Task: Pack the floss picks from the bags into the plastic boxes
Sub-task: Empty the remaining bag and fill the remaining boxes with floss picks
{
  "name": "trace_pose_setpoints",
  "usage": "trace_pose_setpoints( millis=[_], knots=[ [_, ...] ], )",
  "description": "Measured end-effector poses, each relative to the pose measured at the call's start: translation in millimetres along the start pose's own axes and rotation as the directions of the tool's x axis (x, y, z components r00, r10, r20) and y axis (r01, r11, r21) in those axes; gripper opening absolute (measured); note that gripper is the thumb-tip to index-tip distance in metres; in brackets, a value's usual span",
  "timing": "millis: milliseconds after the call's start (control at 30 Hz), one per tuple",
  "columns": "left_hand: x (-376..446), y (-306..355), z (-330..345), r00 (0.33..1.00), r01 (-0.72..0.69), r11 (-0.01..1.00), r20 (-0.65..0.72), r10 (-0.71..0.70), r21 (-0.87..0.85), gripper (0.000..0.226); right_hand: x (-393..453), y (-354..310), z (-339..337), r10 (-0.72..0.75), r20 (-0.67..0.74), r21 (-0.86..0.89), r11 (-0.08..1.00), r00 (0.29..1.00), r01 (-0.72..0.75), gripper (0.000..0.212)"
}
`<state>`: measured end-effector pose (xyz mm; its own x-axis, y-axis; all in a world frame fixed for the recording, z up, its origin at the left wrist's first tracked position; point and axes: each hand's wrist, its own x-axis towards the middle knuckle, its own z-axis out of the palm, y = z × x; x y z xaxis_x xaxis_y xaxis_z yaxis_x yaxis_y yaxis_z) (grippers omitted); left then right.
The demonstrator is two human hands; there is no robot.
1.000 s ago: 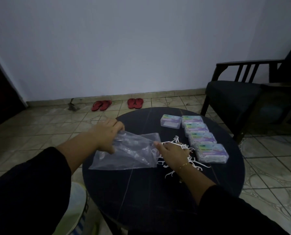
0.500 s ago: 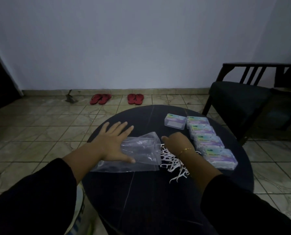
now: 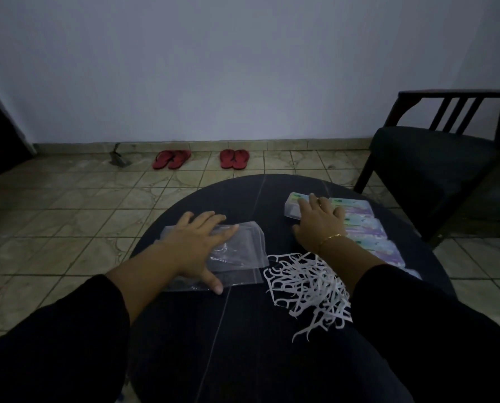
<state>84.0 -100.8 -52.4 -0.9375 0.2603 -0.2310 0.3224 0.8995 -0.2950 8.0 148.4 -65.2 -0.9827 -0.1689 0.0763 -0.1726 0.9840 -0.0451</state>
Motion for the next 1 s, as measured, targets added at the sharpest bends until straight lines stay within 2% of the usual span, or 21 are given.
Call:
trace_pose_setpoints(
  millis=[100, 200, 333, 433, 600, 700, 867, 1000],
  knots=[
    [8, -5, -1, 0.999, 0.024, 0.999, 0.041, -0.023, -0.036, 0.136, 14, 2, 8, 0.042, 0.053, -0.022, 0.999, 0.998, -0.041, 0.069],
    [12, -10, -5, 0.991, 0.069, 0.993, 0.123, -0.057, -0.1, 0.138, 18, -2, 14, 0.015, 0.026, -0.054, 0.998, 1.0, -0.014, 0.061],
    [17, -16, -4, 0.95, 0.084, 0.996, 0.302, -0.076, -0.012, 0.129, 16, -11, 17, -0.092, -0.09, -0.021, 0.996, 0.992, 0.09, 0.043],
    [19, -18, -2, 0.934, 0.097, 0.995, 0.345, -0.093, 0.005, 0.128, 11, -17, 21, -0.119, -0.087, 0.057, 0.991, 0.989, 0.125, 0.04],
    [7, -14, -2, 0.985, 0.08, 0.997, 0.156, -0.078, -0.002, 0.137, 0, -19, 13, -0.192, -0.052, -0.001, 0.981, 0.98, 0.193, 0.041],
    [-4, -12, 1, 0.998, 0.059, 0.997, 0.022, -0.058, -0.041, 0.134, -11, -22, 5, -0.207, -0.097, -0.022, 0.978, 0.974, 0.205, 0.037],
    [-24, -4, 5, 0.991, 0.027, 0.992, -0.125, -0.042, -0.126, 0.116, -36, -34, -6, -0.203, -0.353, 0.045, 0.971, 0.913, 0.233, 0.035],
    [-43, 16, 14, 0.981, 0.049, 0.941, -0.163, -0.109, -0.335, 0.109, -64, -54, -13, -0.279, -0.587, 0.047, 0.925, 0.76, 0.376, 0.028]
  ],
)
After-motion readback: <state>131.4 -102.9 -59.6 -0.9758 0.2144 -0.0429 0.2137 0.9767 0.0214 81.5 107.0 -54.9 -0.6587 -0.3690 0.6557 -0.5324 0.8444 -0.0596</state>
